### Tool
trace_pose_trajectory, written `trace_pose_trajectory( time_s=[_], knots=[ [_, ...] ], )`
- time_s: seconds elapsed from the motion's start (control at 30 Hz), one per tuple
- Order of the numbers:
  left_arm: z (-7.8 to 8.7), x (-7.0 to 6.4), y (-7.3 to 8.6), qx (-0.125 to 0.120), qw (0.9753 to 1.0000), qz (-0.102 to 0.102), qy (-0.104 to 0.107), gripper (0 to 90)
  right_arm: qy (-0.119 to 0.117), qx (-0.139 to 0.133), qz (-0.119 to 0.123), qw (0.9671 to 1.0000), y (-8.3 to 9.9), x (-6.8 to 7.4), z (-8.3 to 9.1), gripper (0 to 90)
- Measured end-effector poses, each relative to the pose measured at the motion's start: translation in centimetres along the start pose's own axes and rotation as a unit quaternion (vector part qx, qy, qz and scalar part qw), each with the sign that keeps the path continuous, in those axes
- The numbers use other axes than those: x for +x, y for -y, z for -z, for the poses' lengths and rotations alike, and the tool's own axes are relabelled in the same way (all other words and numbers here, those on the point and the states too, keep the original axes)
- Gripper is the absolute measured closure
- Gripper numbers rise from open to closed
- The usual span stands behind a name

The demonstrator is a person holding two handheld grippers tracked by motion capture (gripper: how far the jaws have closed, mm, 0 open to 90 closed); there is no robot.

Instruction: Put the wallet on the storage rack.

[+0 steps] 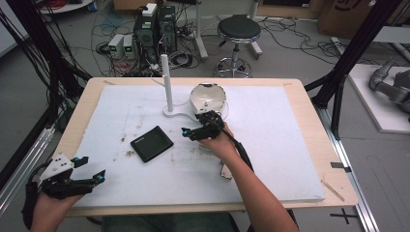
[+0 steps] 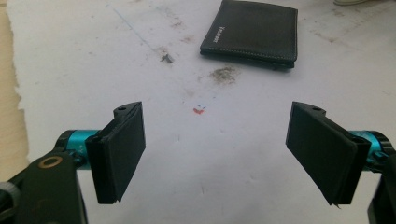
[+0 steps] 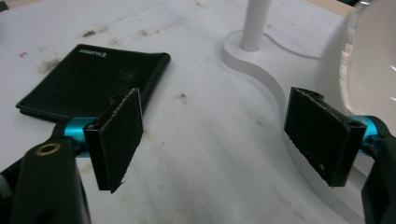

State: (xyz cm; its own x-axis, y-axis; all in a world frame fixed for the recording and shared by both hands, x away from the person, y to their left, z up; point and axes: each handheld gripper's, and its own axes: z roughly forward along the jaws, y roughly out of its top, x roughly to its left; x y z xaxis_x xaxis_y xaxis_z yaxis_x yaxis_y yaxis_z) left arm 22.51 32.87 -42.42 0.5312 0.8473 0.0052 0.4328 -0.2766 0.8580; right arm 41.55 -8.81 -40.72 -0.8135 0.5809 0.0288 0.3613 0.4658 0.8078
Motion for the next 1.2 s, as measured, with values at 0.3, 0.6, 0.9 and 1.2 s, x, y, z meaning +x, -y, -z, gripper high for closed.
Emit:
trace_pose_trajectory(
  time_s=[0.3,0.6,0.9,1.2],
  knots=[
    [1.1,-0.1,0.7,0.001,1.0,0.003,-0.009,19.9,-0.032,0.019,0.003,0.9993,-1.1,1.6,-3.1,19.9],
    [1.9,-0.2,1.0,0.002,0.9999,0.003,-0.015,19.9,-0.05,0.055,0.016,0.9971,-2.1,3.3,-6.7,20.0],
    [1.9,-0.3,1.1,0.006,0.9999,0.001,-0.014,19.9,-0.067,0.092,0.018,0.9933,-2.0,4.1,-8.6,20.0],
    [2.0,-0.2,1.3,0.008,0.9999,0.002,-0.015,19.9,-0.113,0.111,-0.01,0.9873,-1.9,4.0,-9.1,38.7]
  ],
)
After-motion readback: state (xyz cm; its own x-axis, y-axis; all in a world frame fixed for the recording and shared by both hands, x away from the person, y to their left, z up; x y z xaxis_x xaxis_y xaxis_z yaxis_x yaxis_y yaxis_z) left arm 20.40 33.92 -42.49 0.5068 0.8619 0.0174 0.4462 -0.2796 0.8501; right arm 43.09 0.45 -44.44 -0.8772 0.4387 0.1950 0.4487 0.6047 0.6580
